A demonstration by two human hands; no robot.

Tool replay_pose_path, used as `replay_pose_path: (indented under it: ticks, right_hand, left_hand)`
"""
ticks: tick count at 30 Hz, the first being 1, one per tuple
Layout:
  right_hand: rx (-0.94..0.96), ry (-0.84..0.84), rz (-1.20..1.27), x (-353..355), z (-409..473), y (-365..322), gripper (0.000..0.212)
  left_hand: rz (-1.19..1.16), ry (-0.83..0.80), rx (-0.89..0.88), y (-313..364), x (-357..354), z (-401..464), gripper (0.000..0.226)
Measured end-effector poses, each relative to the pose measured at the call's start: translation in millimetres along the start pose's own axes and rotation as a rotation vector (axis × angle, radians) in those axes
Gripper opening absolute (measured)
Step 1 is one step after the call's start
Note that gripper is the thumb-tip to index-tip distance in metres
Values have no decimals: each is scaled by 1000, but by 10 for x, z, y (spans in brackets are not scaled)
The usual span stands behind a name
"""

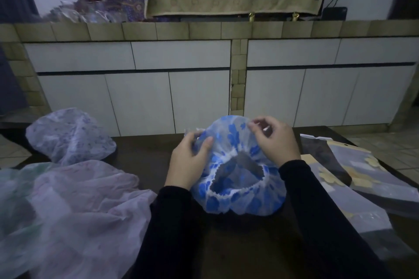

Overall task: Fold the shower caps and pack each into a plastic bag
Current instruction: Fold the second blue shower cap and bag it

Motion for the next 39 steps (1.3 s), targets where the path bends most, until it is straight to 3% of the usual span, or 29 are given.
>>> replay_pose_path:
  ticks: [4, 7, 9, 13, 17, 20, 23, 25, 28, 31, 34, 36, 39]
  right_hand:
    - [-178, 120, 8, 51, -21, 248, 16]
    - [-288, 100, -58, 6, -35, 394, 26]
    - [-284, 52, -97, -48, -50, 381, 30]
    - [-354, -45, -230, -74, -59, 441, 28]
    - [-594, -404, -407, -215, -200, 808, 27]
    - [-510, -405, -323, -160, -155, 671, 32]
    - [-174, -335, -82, -80, -51, 70, 49]
    - [55, -382, -109, -131, -62, -310, 45]
    - [199, -369, -246, -226, -57, -518, 30]
    - [118, -308, -302, -203, -37, -421, 28]
    - [-67, -138, -321, 12, -35, -182, 27]
    - [-142, -90, -353, 84, -71, -55, 24]
    - [-256, -66, -444, 177, -127, 154, 23]
  left_hand:
    - [-271, -44, 286, -384, -61, -13, 45]
    - [-291, -35, 368, -540, -99, -34, 23]
    - [-229, 114, 335, -592, 7, -42, 13]
    - [-2, 392, 292, -518, 304, -157, 24]
    - [292, 319, 250, -255, 339, -116, 31]
    - [429, 192, 118, -7, 217, -14, 31]
    - [450, 1, -39, 261, 1, 103, 26]
    - [446, -121, -98, 397, -146, 126, 25]
    - [512, -101, -128, 505, -147, 114, 23]
    - [374, -36, 63, 337, 22, 41, 37]
    - [253, -157, 330, 60, -2, -145, 54]
    - [233, -144, 386, -57, 13, -229, 45]
    - [277, 76, 306, -92, 202, -225, 45]
Point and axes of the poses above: each hand's wrist, its own z-axis towards the middle knuckle, its own x-axis out of the back of the hand, y = z × x, the point moved 10 cm from there along z, towards the middle knuckle, and after that the axes turned 4 degrees about -z, right-handed, at the moved point
